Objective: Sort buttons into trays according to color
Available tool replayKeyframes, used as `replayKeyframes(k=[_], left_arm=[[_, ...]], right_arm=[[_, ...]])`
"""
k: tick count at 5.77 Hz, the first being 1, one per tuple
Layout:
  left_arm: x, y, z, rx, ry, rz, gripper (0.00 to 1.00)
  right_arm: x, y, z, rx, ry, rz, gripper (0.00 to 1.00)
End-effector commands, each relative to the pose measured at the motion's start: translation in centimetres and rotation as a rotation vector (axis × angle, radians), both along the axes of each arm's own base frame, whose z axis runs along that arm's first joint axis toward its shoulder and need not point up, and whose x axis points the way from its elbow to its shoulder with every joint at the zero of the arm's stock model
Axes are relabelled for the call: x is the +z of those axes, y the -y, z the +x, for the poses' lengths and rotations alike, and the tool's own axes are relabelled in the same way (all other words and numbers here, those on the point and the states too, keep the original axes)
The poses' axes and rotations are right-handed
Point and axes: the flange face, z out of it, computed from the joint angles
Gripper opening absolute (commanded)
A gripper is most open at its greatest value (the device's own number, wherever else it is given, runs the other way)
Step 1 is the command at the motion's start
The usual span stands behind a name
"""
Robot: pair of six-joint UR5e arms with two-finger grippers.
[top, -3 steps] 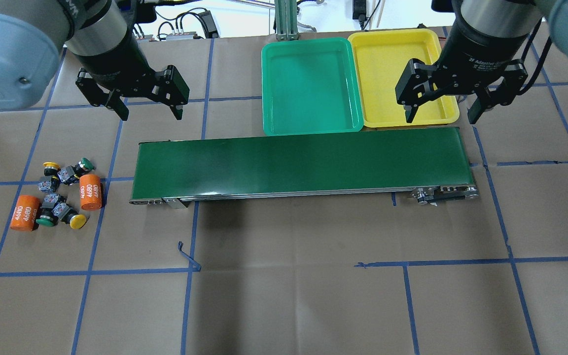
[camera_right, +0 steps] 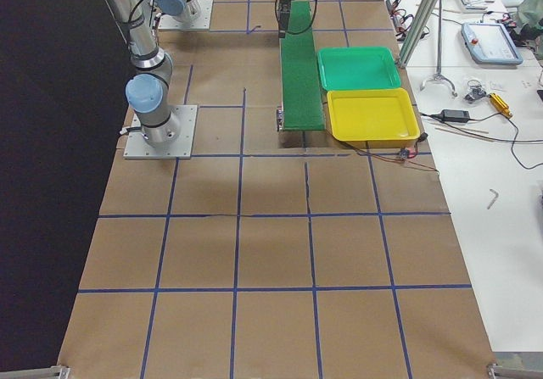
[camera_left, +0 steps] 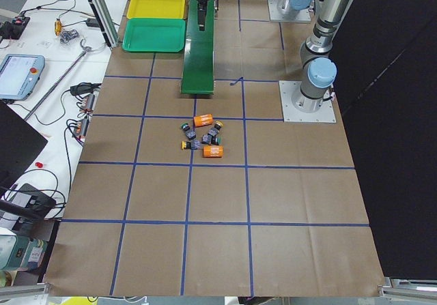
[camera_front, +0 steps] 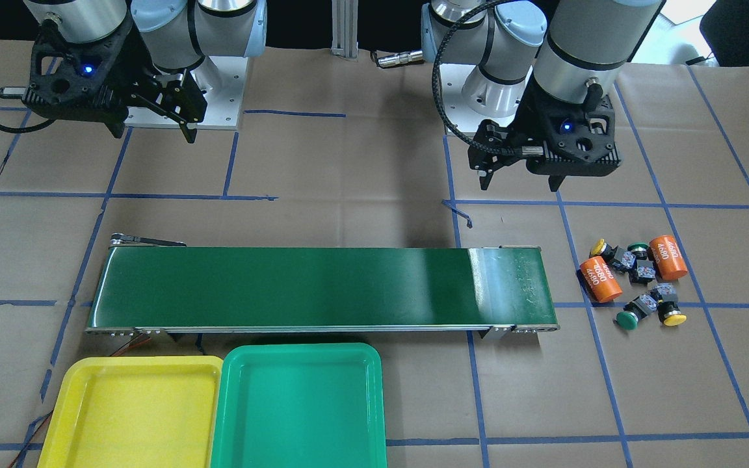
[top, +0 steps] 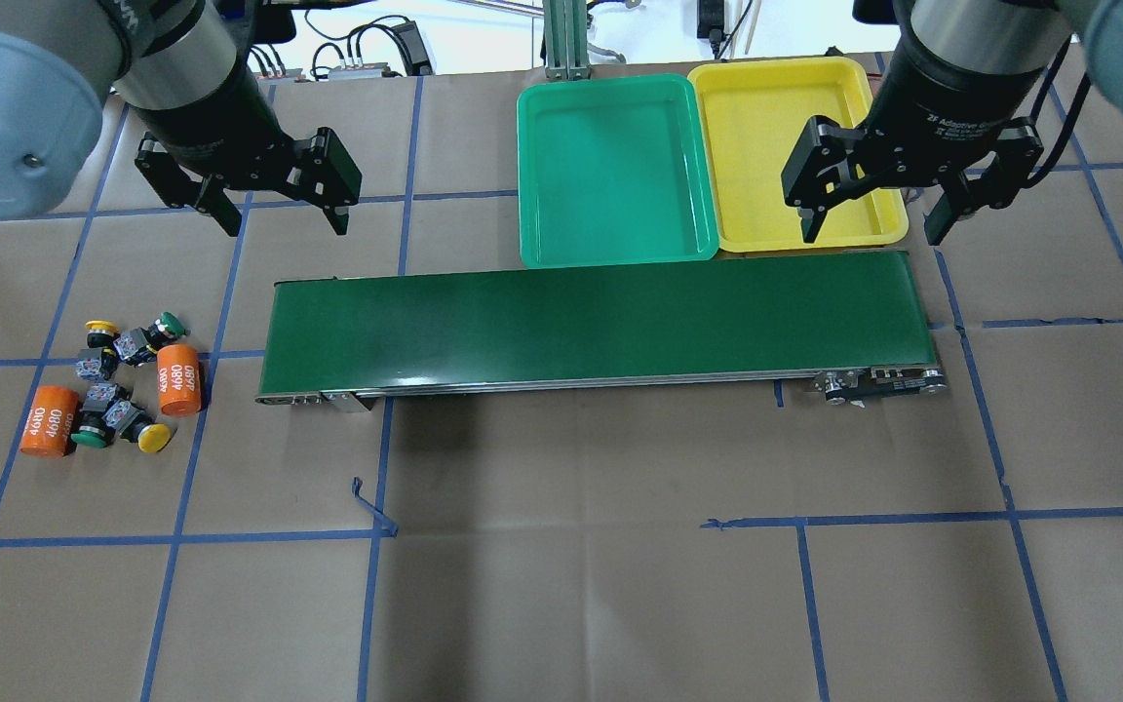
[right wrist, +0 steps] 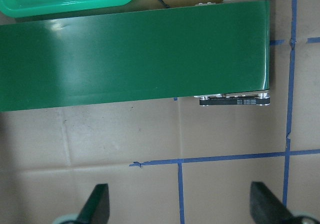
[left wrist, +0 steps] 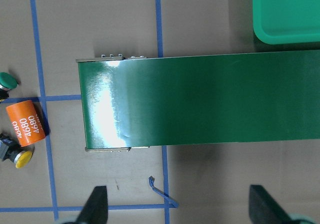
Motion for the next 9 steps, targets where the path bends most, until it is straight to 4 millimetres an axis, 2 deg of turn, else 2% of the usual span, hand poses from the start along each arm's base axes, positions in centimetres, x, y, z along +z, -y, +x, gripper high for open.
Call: replayKeyframes(k=[1, 2, 3, 4, 5, 6, 7, 9], left_arm=[[-3.9, 1.2, 11.6, 0.100, 0.002, 0.079, 0.98], [-6.8, 0.9, 18.9, 0.159, -0.016, 0.098, 0.97], [-10.4, 1.3, 23.6, 0.187, -0.018, 0.089, 0.97], [-13.5, 2.4, 25.9, 0.162, -0.017, 0.088, 0.97], [-17.2, 3.6, 27.6, 0.172, -0.030, 0.107, 0.97], [-21.6, 3.3, 27.4, 0.174, -0.072, 0.173, 0.97], [-26.0, 3.1, 27.4, 0.179, -0.072, 0.166, 0.97], [-31.7, 3.9, 27.9, 0.177, -0.094, 0.232, 0.96]], right_arm=[[0.0, 0.0, 0.0, 0.000, 0.000, 0.001, 1.00], [0.0, 0.0, 0.0, 0.000, -0.001, 0.001, 1.00], [0.0, 0.0, 0.0, 0.000, 0.000, 0.000, 1.00], [-0.1, 0.0, 0.0, 0.000, -0.001, 0.001, 1.00], [-0.1, 0.0, 0.0, 0.000, -0.001, 0.001, 1.00], [-0.1, 0.0, 0.0, 0.000, -0.001, 0.003, 1.00], [-0.1, 0.0, 0.0, 0.000, -0.001, 0.001, 1.00], [-0.1, 0.0, 0.0, 0.000, -0.001, 0.001, 1.00]])
